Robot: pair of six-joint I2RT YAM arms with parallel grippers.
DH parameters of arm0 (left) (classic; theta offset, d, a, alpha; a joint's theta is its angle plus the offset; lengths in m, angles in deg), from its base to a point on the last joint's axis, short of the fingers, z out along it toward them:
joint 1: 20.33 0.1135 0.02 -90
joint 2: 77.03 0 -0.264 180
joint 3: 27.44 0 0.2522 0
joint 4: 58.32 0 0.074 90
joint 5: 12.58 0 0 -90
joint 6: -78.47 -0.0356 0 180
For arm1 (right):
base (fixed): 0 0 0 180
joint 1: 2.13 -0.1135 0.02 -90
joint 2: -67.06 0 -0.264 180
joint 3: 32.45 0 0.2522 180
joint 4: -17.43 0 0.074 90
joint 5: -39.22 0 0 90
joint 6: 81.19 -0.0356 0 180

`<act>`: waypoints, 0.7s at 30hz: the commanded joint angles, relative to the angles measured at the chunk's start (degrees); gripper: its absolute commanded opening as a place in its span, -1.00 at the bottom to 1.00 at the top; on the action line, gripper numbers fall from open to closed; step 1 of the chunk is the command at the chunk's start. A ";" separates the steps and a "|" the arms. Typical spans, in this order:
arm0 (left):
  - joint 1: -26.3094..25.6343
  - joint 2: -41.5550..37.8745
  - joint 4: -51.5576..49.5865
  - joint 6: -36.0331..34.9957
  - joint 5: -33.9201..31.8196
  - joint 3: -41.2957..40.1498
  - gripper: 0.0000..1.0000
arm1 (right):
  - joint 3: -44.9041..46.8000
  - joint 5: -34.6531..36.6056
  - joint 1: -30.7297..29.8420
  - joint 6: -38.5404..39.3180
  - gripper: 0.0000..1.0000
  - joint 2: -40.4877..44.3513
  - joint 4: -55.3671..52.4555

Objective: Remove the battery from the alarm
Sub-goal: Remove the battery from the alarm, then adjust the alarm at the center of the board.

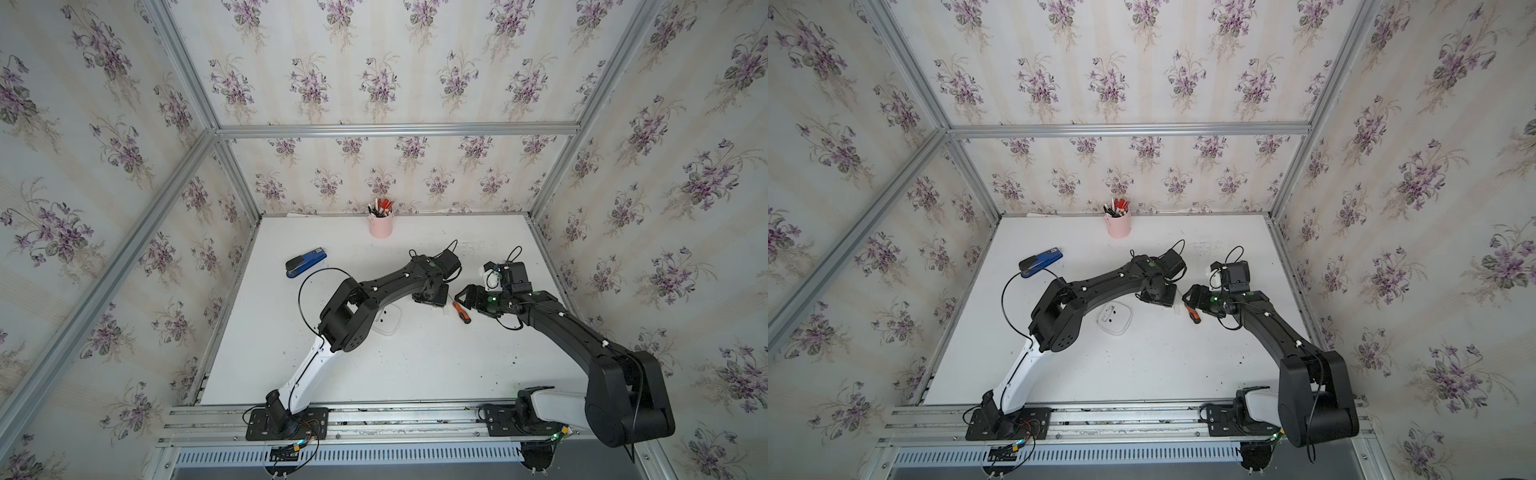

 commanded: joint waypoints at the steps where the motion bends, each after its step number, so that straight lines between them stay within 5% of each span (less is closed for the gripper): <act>1: 0.13 -3.74 -0.46 -0.08 -3.43 -1.10 0.06 | -0.28 -0.60 0.03 -0.06 0.48 0.45 0.07; 10: 4.46 -19.06 -4.63 -0.05 -3.19 -8.72 0.29 | 0.42 -4.88 -1.63 -3.31 0.46 0.76 2.36; 16: 13.39 -30.95 -4.46 -1.06 -4.35 -24.59 0.23 | -0.35 -3.84 -12.12 -10.19 0.36 -1.89 5.95; 21: 19.13 -31.24 -0.53 -4.84 -2.25 -31.00 0.01 | 0.03 -0.97 -18.42 -18.93 0.15 -5.14 10.48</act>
